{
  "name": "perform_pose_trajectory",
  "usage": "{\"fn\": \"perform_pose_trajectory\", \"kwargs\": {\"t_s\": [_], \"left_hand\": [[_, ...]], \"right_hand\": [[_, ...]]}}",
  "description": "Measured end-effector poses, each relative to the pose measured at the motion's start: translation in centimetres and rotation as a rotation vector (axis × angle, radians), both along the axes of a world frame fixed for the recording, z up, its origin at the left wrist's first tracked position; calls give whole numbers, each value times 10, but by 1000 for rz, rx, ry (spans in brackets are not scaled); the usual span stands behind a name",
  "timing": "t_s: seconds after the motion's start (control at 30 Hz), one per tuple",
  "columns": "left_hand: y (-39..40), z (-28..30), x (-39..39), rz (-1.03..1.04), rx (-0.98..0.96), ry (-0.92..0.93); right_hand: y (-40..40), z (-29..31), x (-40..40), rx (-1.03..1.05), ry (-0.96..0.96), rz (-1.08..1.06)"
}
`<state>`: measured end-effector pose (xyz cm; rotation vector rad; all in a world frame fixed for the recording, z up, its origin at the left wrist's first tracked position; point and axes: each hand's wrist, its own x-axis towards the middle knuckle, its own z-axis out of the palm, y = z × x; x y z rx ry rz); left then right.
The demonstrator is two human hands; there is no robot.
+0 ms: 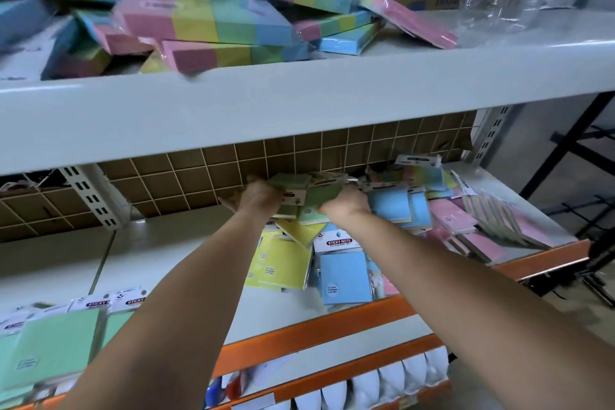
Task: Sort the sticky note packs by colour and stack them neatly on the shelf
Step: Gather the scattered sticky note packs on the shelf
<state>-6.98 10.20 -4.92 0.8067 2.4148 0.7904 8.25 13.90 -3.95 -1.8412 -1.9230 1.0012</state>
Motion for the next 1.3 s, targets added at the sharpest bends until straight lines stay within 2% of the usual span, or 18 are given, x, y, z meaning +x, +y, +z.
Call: {"fn": "perform_pose_trajectory", "kwargs": {"t_s": [0.1, 0.27, 0.53, 0.73, 0.83, 1.0, 1.2, 1.3], "left_hand": [[4, -1, 2, -5, -7, 99], [2, 0, 8, -12, 23, 50], [-30, 9, -1, 5, 383, -321], [-54, 8, -13, 119, 533, -475], [-67, 12, -17, 176, 559, -563], [-90, 17, -17, 201, 630, -737], [-116, 17, -11, 221, 594, -812], [-123, 15, -10, 207, 596, -843]], "right_hand": [[2, -1, 2, -1, 7, 5], [3, 0, 6, -13, 14, 16], [-9, 12, 14, -79, 185, -80], [-18, 17, 11, -13, 232, -134], [-23, 20, 9, -4, 307, -163], [-36, 21, 0, -46, 547, -144], [-69, 15, -22, -240, 620, 5], [-82, 8, -30, -233, 624, 64]]}}
